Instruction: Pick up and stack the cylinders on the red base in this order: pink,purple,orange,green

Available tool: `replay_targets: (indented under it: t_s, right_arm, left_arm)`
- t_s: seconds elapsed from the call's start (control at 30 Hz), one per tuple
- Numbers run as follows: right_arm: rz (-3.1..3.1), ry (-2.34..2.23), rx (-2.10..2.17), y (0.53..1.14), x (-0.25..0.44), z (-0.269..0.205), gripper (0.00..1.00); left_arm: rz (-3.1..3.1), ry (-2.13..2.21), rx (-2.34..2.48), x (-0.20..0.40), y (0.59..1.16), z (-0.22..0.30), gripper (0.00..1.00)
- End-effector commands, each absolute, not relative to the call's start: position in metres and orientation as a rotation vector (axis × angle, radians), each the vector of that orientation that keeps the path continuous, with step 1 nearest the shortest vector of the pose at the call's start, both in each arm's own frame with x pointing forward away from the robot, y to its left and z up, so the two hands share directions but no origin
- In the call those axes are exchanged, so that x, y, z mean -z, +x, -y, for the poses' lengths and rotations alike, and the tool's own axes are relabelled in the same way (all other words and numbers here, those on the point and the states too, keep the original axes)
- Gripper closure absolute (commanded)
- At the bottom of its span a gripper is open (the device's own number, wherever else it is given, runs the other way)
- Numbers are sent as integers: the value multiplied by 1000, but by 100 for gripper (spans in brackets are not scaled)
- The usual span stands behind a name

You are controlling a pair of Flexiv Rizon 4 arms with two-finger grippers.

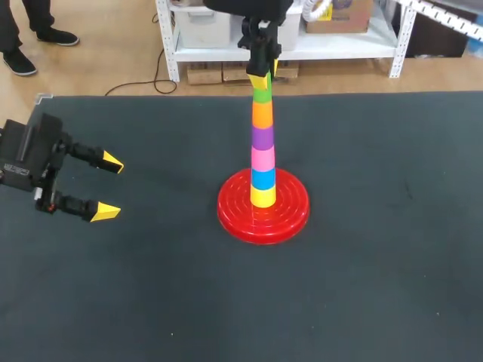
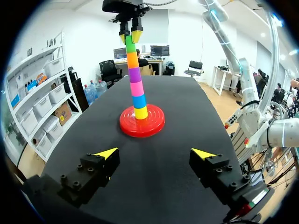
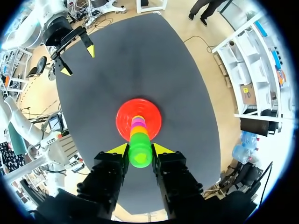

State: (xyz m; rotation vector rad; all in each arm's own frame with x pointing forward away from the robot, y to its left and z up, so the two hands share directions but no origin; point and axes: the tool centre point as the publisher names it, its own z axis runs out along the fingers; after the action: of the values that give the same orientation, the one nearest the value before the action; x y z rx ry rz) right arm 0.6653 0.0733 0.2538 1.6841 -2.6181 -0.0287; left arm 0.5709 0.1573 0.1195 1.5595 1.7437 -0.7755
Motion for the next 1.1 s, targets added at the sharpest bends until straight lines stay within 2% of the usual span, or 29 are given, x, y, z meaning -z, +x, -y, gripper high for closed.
replay_targets:
  t_s: [0.03, 0.17, 0.2, 0.23, 1.1]
  right_arm:
    - [2631, 1690, 31, 662, -247, -70, 100]
    - [2634, 1699, 21, 661, -248, -70, 100]
    - [2643, 1698, 15, 661, -249, -70, 96]
    - [2647, 1699, 13, 661, -249, -70, 2]
    - [2805, 1691, 61, 657, -273, -61, 0]
  left_arm:
    - [-1739, 1557, 774, -118, 570, -158, 0]
    - [-1739, 1557, 774, -118, 570, -158, 0]
    - [-1739, 1557, 774, -118, 570, -158, 0]
    - [-1739, 1557, 774, -118, 570, -158, 0]
    - [-1739, 1557, 774, -118, 570, -158, 0]
